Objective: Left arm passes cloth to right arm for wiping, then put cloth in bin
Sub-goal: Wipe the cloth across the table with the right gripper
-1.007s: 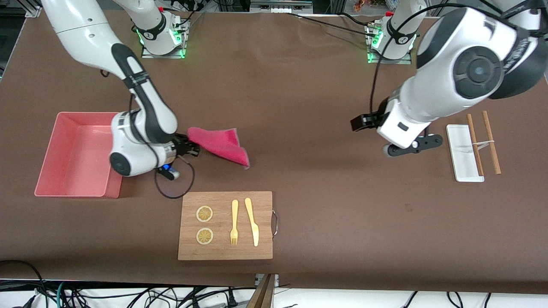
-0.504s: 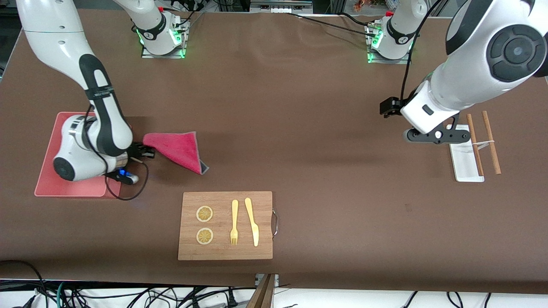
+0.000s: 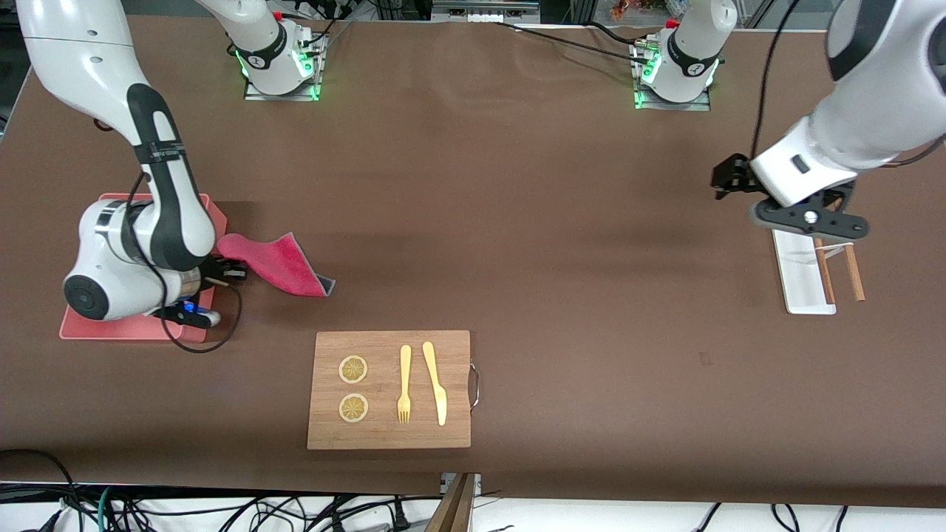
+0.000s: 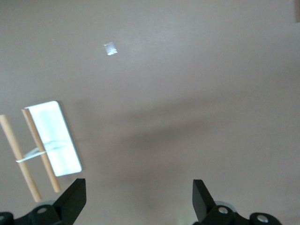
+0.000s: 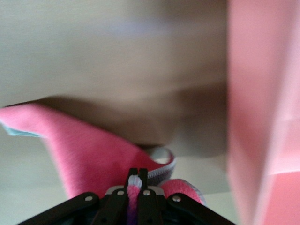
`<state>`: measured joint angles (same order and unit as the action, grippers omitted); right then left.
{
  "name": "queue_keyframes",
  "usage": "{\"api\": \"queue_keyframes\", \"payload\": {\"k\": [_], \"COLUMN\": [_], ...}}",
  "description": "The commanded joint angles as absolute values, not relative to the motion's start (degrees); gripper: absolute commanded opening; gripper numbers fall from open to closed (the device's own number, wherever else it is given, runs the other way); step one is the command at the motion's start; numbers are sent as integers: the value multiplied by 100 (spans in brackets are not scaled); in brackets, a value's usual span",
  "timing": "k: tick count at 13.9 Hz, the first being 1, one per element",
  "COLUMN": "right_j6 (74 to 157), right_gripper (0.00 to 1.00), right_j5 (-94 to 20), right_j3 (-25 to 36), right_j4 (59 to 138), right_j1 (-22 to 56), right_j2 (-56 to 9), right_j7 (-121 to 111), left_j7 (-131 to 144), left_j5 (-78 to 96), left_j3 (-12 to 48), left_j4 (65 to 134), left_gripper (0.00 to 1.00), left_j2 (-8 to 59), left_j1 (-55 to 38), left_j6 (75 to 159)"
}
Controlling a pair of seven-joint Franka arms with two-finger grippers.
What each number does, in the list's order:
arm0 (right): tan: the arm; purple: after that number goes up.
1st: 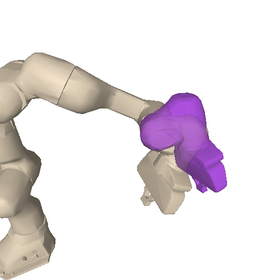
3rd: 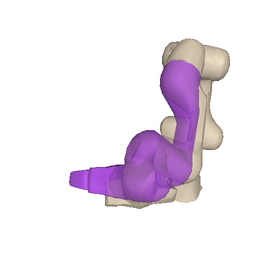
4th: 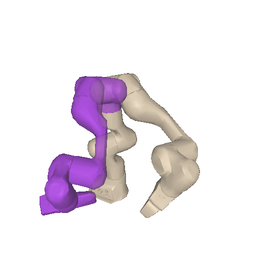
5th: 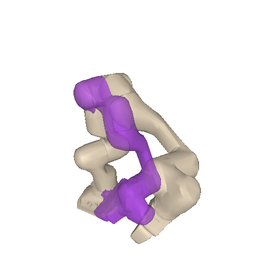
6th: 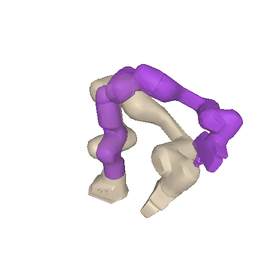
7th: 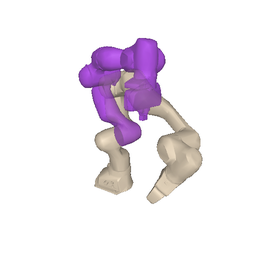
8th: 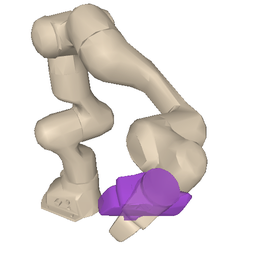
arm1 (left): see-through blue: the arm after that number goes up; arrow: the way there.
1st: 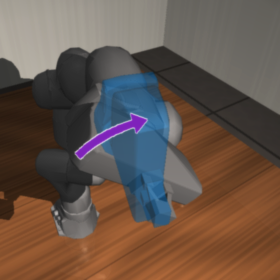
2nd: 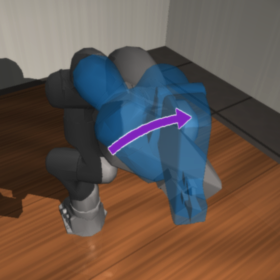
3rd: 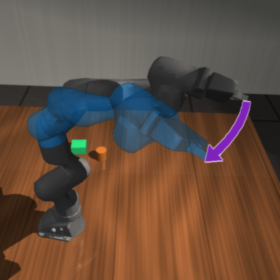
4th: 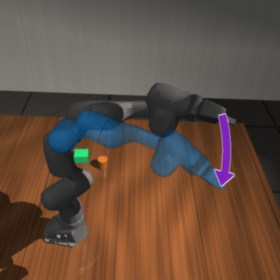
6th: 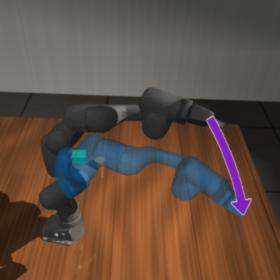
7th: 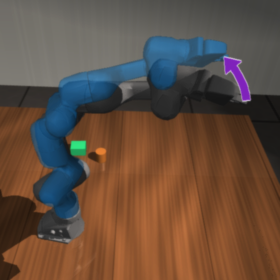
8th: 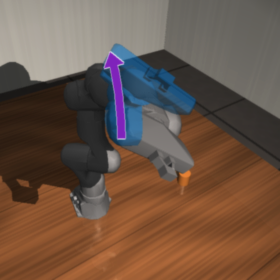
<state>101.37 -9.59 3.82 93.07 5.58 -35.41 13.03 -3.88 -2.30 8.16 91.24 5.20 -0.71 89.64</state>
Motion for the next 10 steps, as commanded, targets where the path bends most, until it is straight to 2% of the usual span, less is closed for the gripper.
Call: {"api": "queue_keyframes", "payload": {"k": [1, 6, 10], "right_j6": [10265, 11011, 11942], "right_gripper": [0, 0, 0], "right_j5": [-870, -888, -888], "right_j3": [-174, -1088, -1809], "right_j4": [9299, 9334, 9316], "right_j1": [615, 720, 966], "right_j2": [-3577, -3753, -4034], "right_j7": [2465, 4198, 5701], "left_j7": [-791, -721, -607], "left_j5": [148, -158, -105], "left_j3": [28, 105, 88], "left_j4": [9703, 9457, 9439], "left_gripper": [100, 100, 100], "left_j2": [105, 176, 167], "left_j1": [-395, -396, -352], "left_j6": [9692, 9694, 9607]}}
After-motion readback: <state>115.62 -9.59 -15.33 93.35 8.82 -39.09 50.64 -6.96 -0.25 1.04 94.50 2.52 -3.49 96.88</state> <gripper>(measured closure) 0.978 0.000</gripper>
